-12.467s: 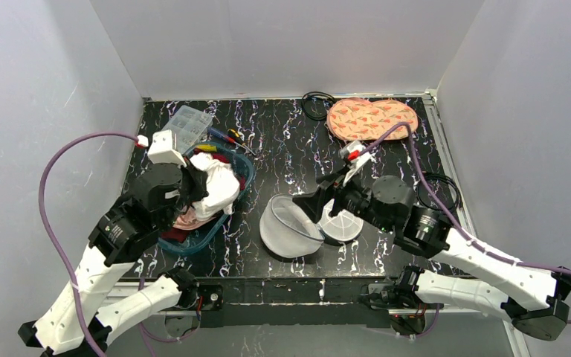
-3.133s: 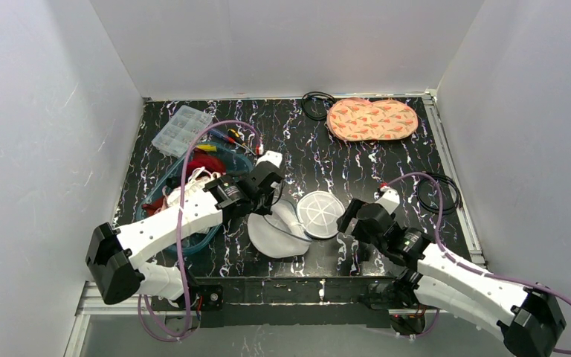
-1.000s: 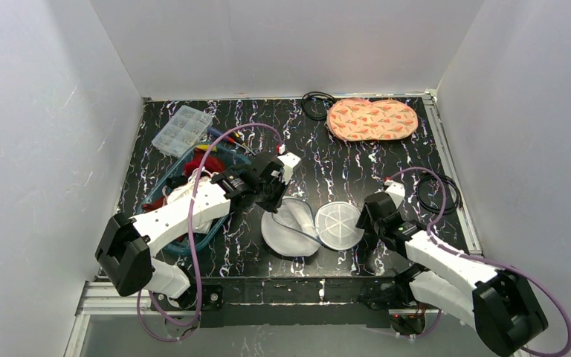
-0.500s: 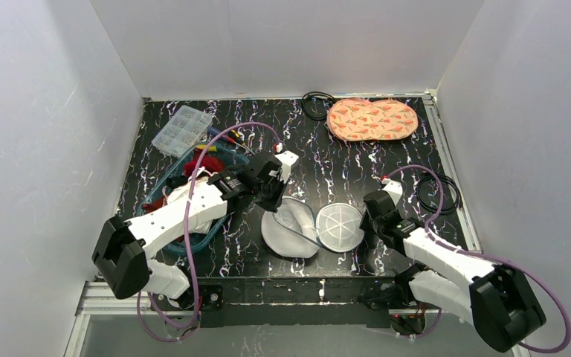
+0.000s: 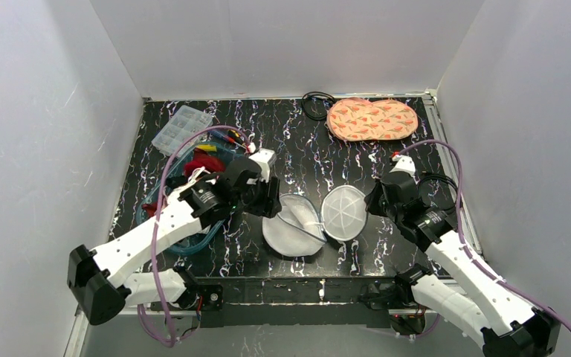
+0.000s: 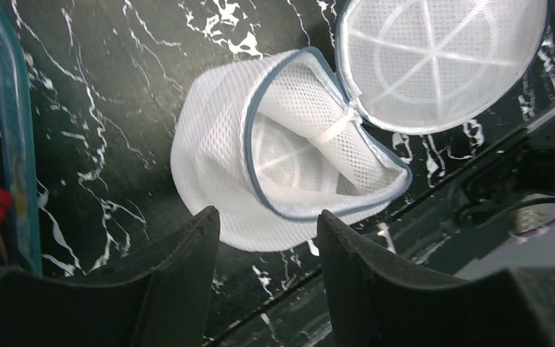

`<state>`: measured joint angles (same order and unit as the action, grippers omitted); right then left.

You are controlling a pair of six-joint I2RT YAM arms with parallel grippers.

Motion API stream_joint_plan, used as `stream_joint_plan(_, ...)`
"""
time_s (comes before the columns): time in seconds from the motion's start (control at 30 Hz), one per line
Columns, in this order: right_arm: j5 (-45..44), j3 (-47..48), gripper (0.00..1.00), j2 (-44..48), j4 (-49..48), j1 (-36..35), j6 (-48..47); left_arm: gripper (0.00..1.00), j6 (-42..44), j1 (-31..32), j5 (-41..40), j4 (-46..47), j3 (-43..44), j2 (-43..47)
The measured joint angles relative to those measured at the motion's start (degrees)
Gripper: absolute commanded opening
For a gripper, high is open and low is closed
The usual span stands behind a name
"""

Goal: Unzip the laundry bag and remove the bra
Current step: Close the laundry bag at the center of the board.

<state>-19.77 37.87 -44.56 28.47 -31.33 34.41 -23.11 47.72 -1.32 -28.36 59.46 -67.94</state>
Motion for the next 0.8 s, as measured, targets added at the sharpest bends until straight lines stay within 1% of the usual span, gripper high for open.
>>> stream_joint_plan(0.1,2.6,2.4,0.01,0.0,2.9,0.0,-1.6,0.54,-4.8,0.2,0.0,-0.5,-2.1,3.5)
stream_joint_plan(0.23,6.3,3.5,0.01,-0.1,6.1,0.0,-3.0,0.54,-10.5,1.3,-0.1,-0.9,-2.6,4.5)
stream_joint_plan(0.33,8.6,4.1,0.01,-0.1,7.9,0.0,-3.4,0.54,-13.4,2.6,-0.4,-0.9,-2.5,3.4)
stream_joint_plan(0.5,11.8,8.0,0.01,-0.7,10.1,0.0,-5.1,0.52,-15.1,3.4,-2.5,-2.4,-1.4,-1.3)
stream_joint_plan(0.57,12.5,10.1,0.01,-1.2,10.6,0.0,-6.0,0.50,-15.5,3.5,-3.5,-3.4,-0.4,-3.7)
stream_joint_plan(0.63,13.3,11.6,0.01,-1.2,10.8,0.0,-6.7,0.46,-15.5,3.5,-4.5,-3.9,0.4,-5.1)
stream_joint_plan(0.8,15.8,12.7,0.01,-1.2,11.0,0.1,-7.8,0.31,-15.7,3.5,-7.6,-5.1,1.8,-6.6)
